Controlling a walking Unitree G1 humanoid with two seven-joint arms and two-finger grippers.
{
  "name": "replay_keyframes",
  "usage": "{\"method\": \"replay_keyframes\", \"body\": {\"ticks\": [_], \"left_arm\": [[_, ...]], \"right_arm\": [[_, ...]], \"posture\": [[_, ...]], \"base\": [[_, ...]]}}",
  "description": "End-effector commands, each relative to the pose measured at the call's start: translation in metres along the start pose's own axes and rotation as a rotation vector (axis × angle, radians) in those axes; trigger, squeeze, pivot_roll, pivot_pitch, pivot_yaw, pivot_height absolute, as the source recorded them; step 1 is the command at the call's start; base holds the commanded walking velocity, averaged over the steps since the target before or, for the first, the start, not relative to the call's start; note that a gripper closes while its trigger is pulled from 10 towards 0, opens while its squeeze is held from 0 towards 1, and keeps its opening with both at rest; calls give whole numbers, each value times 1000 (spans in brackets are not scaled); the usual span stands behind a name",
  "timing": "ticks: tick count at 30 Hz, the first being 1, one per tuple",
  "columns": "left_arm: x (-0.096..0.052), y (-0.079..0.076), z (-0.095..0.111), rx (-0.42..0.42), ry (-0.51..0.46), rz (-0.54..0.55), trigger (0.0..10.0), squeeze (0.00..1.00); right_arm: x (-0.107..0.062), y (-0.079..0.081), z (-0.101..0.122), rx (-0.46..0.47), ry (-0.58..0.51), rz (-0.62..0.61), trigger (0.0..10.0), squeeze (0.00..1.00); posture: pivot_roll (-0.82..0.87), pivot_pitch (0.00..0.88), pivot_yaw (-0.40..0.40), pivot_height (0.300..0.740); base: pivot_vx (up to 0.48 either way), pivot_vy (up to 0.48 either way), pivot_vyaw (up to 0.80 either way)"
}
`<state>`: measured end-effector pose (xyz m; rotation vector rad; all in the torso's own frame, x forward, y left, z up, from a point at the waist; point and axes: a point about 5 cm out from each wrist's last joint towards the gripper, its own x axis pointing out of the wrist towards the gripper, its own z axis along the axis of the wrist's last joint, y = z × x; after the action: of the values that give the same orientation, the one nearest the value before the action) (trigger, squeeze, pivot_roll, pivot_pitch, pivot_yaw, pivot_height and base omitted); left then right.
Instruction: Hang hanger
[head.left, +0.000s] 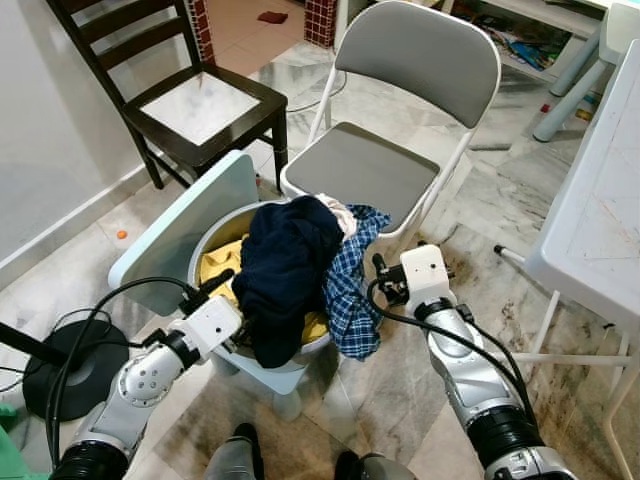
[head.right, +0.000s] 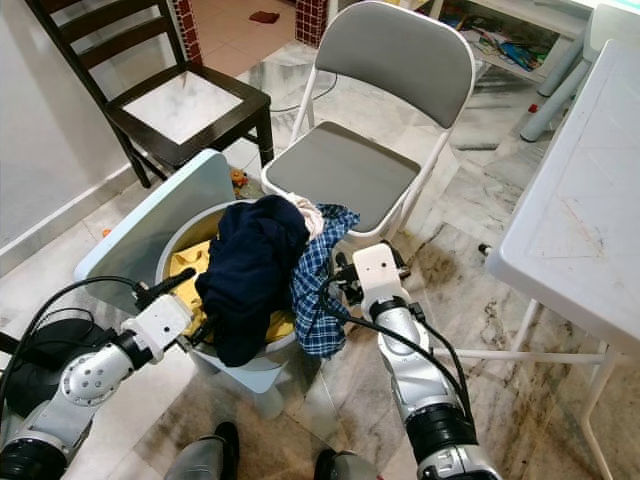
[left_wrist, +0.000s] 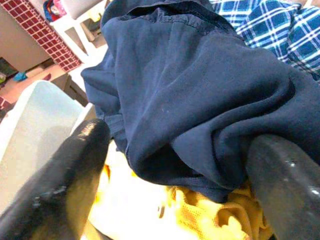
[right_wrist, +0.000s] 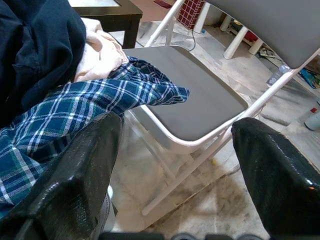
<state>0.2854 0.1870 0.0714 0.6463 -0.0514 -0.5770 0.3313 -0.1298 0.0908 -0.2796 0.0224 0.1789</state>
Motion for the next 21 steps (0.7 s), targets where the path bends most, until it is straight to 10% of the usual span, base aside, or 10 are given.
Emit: {"method": "replay_keyframes", "body": {"ticks": [1, 18, 19, 21], "left_arm": [[-2, -3, 0, 12, -7, -13, 10000, 1000], [-5, -5, 1, 45, -12, -15, 10000, 1000], [-9, -19, 0, 55, -23, 19, 10000, 0], [-12, -36, 4, 31, -43, 105, 10000, 0]], "right_arm": [[-3, 0, -5, -5, 18, -4, 10000, 0], [-3, 0, -5, -4, 19, -3, 10000, 0], [-1, -1, -5, -4, 25, 1, 10000, 0], [3, -2, -4, -3, 31, 11, 10000, 0]], "posture": [[166, 240, -73, 740], [166, 241, -73, 740], [180, 199, -74, 740], [186, 190, -74, 740]], "base": [[0, 0, 0], [0, 0, 0], [0, 0, 0], [0, 0, 0]]}}
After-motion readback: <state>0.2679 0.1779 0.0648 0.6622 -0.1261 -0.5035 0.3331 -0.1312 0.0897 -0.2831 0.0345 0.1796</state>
